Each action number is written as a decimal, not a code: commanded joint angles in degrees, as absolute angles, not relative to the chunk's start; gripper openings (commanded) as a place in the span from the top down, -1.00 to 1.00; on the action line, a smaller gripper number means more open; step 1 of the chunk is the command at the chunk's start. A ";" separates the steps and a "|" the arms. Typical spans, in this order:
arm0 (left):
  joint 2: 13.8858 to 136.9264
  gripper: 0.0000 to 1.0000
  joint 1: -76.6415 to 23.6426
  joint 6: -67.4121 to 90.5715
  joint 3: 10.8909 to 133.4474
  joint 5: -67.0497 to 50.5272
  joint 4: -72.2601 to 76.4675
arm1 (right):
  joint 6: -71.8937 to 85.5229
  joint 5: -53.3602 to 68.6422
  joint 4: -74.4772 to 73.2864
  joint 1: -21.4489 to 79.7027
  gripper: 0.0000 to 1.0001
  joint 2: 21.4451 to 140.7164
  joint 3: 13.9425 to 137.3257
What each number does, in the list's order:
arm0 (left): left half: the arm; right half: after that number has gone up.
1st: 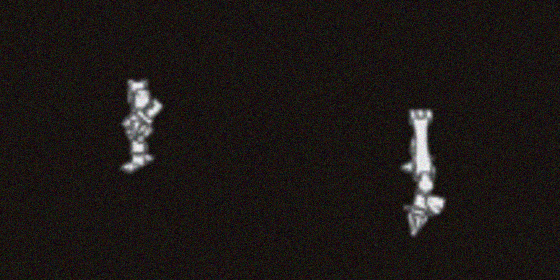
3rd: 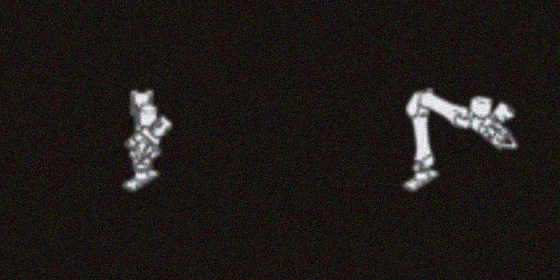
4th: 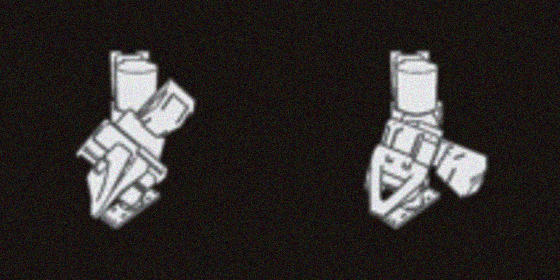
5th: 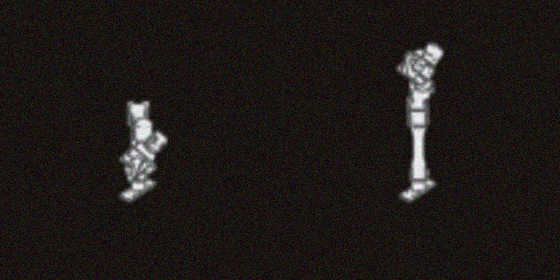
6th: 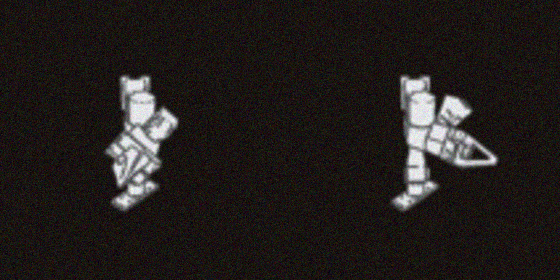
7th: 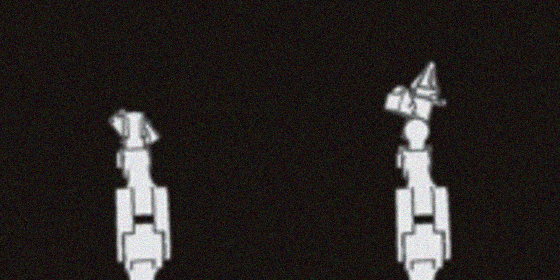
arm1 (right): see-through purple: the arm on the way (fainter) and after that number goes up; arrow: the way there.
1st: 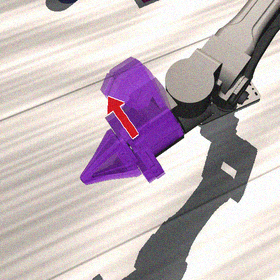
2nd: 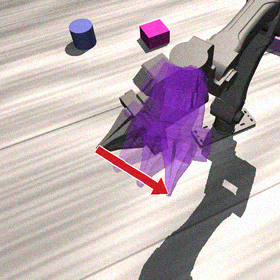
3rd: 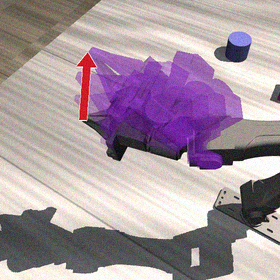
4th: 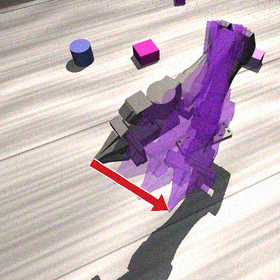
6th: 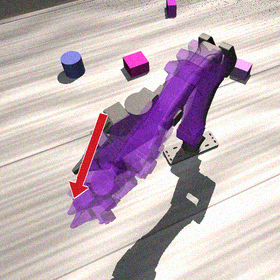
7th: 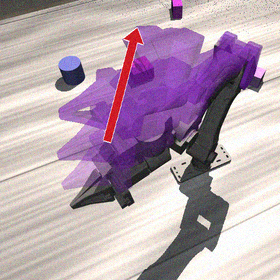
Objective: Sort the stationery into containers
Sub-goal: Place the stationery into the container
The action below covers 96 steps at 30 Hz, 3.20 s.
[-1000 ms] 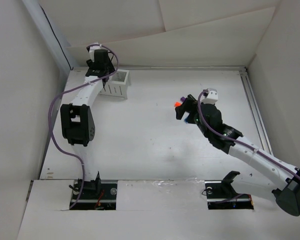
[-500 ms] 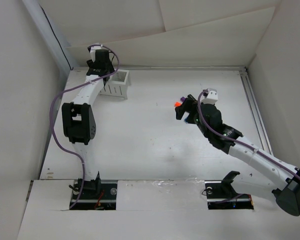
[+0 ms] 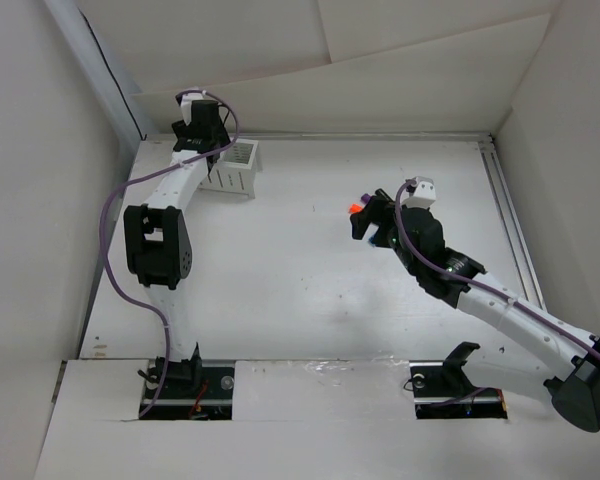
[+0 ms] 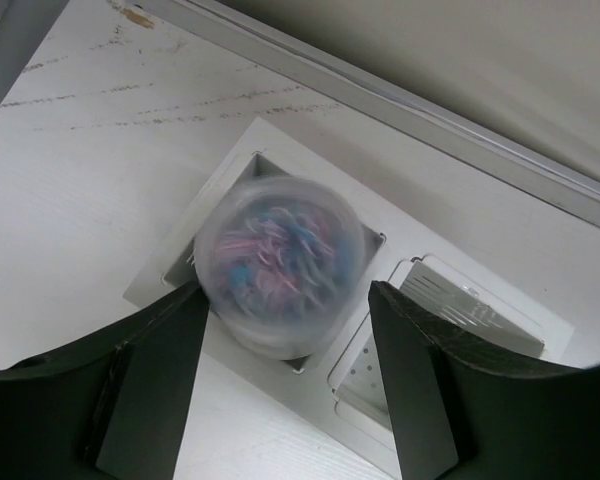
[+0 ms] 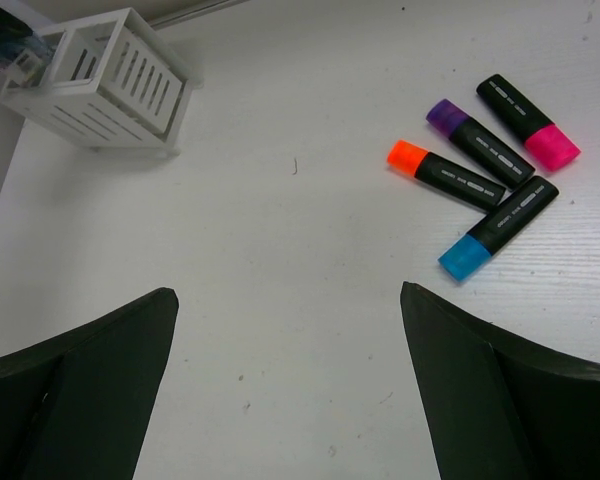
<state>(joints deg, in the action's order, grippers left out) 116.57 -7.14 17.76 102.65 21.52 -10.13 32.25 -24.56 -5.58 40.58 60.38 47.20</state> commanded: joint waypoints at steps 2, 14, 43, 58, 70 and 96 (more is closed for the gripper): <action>114.97 -0.26 -7.03 17.05 102.48 22.32 -8.26 | 31.11 -24.79 -3.34 41.04 -0.98 59.15 49.66; 111.71 -0.13 -7.03 17.05 100.63 21.80 -5.98 | 31.11 -25.31 -3.34 41.04 -0.98 59.15 49.66; 123.40 -0.36 -1.49 17.23 121.73 11.16 -21.62 | 31.11 -24.26 -3.34 41.04 -0.98 59.67 49.66; 125.77 -0.17 -1.49 16.70 121.73 9.67 -21.62 | 31.11 -23.73 -3.34 41.04 -0.98 60.21 50.19; 120.34 0.40 -2.11 16.17 116.91 12.48 -18.73 | 31.11 -23.73 -3.34 41.04 -0.98 59.68 50.19; 107.23 0.55 -7.56 11.43 92.64 28.12 4.74 | 31.11 -23.73 -3.34 41.57 -0.98 59.15 50.19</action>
<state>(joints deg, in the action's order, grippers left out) 110.69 -7.40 12.62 93.34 25.82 -0.03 31.70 -23.94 -5.58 40.99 60.38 47.57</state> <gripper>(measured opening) 0.530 0.991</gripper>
